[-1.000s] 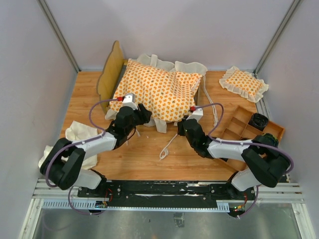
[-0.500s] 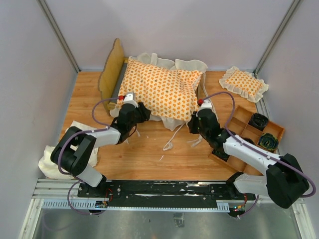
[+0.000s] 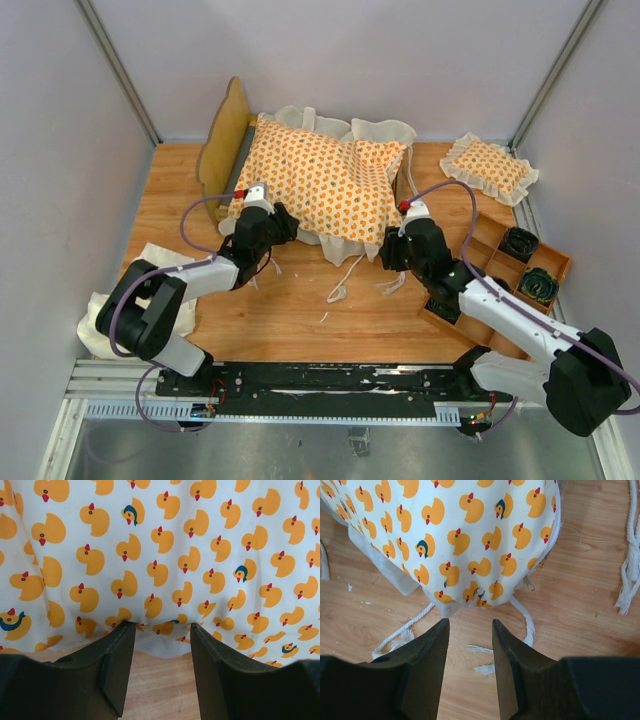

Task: Set up the pet bed
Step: Adjust the mattress on the bed frame.

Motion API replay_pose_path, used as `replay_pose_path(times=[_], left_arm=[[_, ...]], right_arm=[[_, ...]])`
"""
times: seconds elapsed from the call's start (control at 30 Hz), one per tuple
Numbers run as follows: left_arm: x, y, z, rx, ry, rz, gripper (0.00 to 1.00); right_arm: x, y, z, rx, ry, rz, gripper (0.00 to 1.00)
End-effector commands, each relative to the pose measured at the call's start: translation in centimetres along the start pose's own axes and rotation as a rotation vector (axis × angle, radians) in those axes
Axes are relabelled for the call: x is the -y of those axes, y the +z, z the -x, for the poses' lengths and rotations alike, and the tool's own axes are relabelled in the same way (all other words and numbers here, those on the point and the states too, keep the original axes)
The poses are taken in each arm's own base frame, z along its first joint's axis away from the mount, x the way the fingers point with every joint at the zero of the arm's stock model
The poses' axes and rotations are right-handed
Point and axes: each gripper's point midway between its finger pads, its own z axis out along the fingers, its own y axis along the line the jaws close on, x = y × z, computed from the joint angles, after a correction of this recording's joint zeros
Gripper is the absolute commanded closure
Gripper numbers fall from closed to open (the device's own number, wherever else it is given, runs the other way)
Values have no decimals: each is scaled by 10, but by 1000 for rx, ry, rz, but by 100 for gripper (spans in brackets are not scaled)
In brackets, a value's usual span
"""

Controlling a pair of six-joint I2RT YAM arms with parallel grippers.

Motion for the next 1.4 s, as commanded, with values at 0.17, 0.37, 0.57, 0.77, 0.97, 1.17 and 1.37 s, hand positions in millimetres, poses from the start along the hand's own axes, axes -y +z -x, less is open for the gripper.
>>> replay_pose_path(times=[0.17, 0.37, 0.57, 0.77, 0.97, 1.17, 1.37], left_arm=[[-9, 3, 42, 94, 47, 81, 48], [-30, 11, 38, 75, 72, 160, 47], [-48, 10, 42, 79, 56, 204, 48], [-16, 0, 67, 114, 67, 74, 43], [30, -24, 74, 132, 127, -93, 41], [86, -56, 45, 114, 175, -261, 40], [125, -81, -1, 77, 177, -420, 43]], right_arm=[[16, 21, 6, 38, -99, -64, 59], [44, 38, 11, 34, -116, -171, 65], [61, 30, 25, 48, -112, -217, 76], [28, 16, 15, 26, -57, -32, 67], [19, 20, -2, 29, -37, 34, 63], [5, 32, -10, 18, 54, 98, 58], [17, 50, -24, 22, 37, 47, 58]])
